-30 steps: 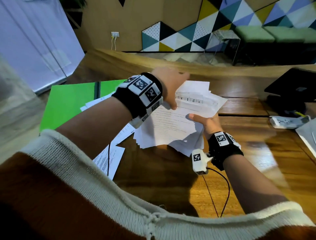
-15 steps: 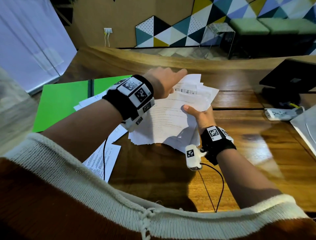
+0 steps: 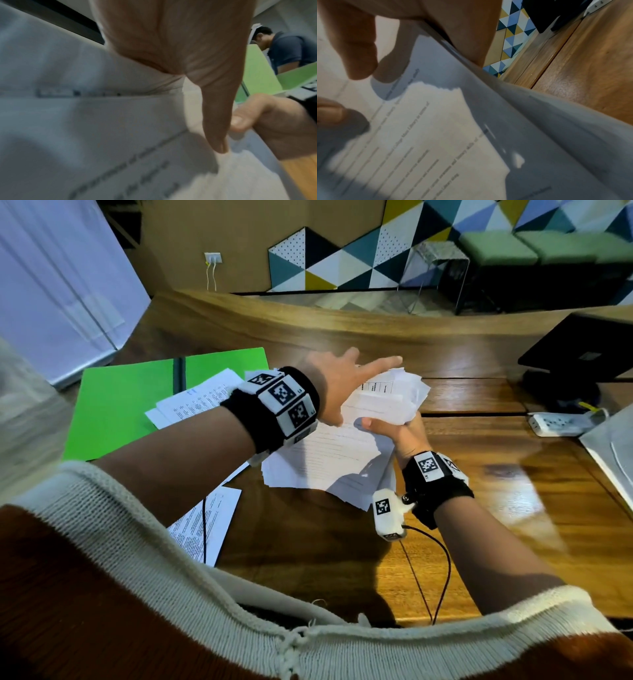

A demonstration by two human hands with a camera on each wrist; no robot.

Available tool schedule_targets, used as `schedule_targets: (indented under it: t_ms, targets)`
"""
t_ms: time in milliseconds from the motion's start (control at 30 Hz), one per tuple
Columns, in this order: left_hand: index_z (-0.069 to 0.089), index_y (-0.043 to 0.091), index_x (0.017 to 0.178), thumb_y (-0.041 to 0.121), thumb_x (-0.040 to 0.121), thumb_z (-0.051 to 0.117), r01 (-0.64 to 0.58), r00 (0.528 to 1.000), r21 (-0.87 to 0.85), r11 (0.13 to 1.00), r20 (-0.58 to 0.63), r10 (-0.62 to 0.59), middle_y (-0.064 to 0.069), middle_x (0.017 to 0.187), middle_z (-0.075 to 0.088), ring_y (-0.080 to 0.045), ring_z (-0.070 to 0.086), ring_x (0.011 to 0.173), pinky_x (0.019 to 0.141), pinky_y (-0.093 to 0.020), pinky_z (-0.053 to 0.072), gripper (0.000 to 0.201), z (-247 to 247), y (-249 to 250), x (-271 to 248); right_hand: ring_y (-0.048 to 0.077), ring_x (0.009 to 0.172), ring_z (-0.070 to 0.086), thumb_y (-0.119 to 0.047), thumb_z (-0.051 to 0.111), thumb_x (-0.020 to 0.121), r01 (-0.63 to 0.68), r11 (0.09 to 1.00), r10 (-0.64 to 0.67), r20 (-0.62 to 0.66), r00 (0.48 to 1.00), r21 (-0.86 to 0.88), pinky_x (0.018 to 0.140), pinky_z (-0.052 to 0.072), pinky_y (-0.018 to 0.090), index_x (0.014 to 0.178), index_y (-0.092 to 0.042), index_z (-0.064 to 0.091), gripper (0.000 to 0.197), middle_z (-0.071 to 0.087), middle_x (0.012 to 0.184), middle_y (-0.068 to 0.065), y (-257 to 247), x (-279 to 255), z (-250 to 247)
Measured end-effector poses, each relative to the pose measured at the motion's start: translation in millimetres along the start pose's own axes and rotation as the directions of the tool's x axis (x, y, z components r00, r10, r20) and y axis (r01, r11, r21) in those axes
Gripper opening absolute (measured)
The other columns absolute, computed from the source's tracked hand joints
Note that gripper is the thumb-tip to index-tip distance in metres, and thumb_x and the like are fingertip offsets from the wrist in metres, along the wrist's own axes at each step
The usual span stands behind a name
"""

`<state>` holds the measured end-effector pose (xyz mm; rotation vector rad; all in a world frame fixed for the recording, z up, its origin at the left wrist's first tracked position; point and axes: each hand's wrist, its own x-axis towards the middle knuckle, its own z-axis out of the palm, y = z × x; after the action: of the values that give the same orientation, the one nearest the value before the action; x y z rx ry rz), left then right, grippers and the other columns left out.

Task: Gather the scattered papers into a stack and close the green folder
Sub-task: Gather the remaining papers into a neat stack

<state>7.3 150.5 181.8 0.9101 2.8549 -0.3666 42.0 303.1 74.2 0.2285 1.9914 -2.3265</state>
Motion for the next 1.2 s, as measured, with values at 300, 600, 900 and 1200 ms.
schedule_targets:
  t_ms: [300,600,900,1200]
  targets:
    - [-0.002,0.034,0.15,0.044,0.055,0.088,0.061,0.99,-0.332,0.941,0.138,-0.015,-0.01,0.135,0.052,-0.026,0.054,0.117,0.09,-0.033,0.042,0.131,0.6,-21.5,-7.0,0.015,0.094,0.071,0.004,0.077,0.071,0.055,0.994,-0.059,-0.04,0.998,-0.095,0.086,0.055,0.031,0.108,-0.001,0.067,0.039,0.072,0.104,0.008,2.5,0.7,6.2]
    - [0.072,0.015,0.088,0.037,0.053,0.087,0.186,0.962,-0.913,0.363,0.094,-0.256,-0.007,0.093,0.074,-0.025,0.069,0.091,0.087,-0.042,0.055,0.044,50.5,-111.2,-29.3,0.01,0.089,0.069,0.001,0.075,0.075,0.074,0.997,-0.077,-0.121,0.99,-0.026,0.076,0.055,0.019,0.113,-0.008,0.065,0.041,0.072,0.104,0.002,-1.7,11.1,1.4]
    - [0.062,0.02,0.09,0.012,0.061,0.086,0.029,0.774,-0.991,-0.129,0.104,-0.625,-0.003,0.09,0.067,-0.014,0.061,0.077,0.074,-0.023,0.05,0.039,124.4,-55.8,-24.3,0.005,0.082,0.07,0.006,0.071,0.075,0.156,0.988,-0.156,-0.132,0.979,-0.012,0.076,0.056,0.022,0.092,-0.018,0.068,0.029,0.075,0.086,-0.01,-24.7,5.5,6.0]
    - [0.049,0.015,0.111,0.017,0.055,0.09,-0.27,0.62,-0.939,-0.214,0.0,-0.785,-0.003,0.111,0.063,-0.015,0.061,0.1,0.089,-0.025,0.051,0.07,126.6,-25.7,-21.3,0.012,0.088,0.071,0.01,0.073,0.069,0.198,0.98,-0.196,-0.066,0.978,0.028,0.074,0.056,0.026,0.098,-0.013,0.066,0.037,0.075,0.088,-0.006,-33.7,3.2,-4.5]
